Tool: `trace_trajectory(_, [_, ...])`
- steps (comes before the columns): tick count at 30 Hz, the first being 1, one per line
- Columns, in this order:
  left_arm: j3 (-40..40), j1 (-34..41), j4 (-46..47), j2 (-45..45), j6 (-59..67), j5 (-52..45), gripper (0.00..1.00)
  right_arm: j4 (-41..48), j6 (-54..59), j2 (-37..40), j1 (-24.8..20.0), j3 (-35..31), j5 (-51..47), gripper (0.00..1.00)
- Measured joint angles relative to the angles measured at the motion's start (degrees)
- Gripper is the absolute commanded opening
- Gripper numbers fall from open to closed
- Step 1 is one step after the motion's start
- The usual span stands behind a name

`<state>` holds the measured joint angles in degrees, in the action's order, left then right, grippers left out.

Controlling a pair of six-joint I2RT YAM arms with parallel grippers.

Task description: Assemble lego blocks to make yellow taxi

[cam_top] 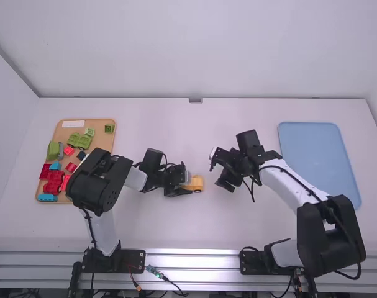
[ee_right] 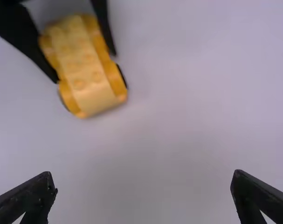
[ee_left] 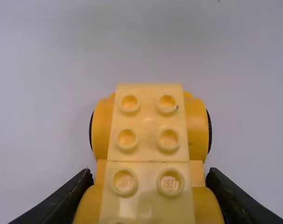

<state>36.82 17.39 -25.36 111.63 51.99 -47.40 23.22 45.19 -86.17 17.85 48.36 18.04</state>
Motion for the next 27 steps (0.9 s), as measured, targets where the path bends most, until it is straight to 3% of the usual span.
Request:
trace_trajectory(3, [1.8, 0.0, 2.9, 0.0, -2.3, 1.5, 0.98, -1.2, -4.8, 0.0, -0.3, 0.0, -4.4, 0.99])
trace_trajectory(8, [6.6, 0.1, 14.8, -1.4, -1.3, 4.3, 0.99, -1.6, -11.3, -0.6, -0.5, 0.0, -10.6, 0.99])
trace_trajectory(17, [21.7, 0.1, 55.2, -3.9, 0.8, 16.0, 0.99, -6.6, -15.7, -1.3, -0.5, -1.4, -15.7, 0.99])
trace_trajectory(24, [40.3, 0.1, 83.0, -3.9, 3.3, 22.7, 0.99, -7.9, -16.3, -1.3, -0.5, -1.8, -16.3, 0.99])
trace_trajectory(27, [47.4, 0.1, 87.8, -3.9, 1.7, 28.1, 0.99, -8.6, -16.3, -1.3, -0.5, -1.8, -16.3, 0.99])
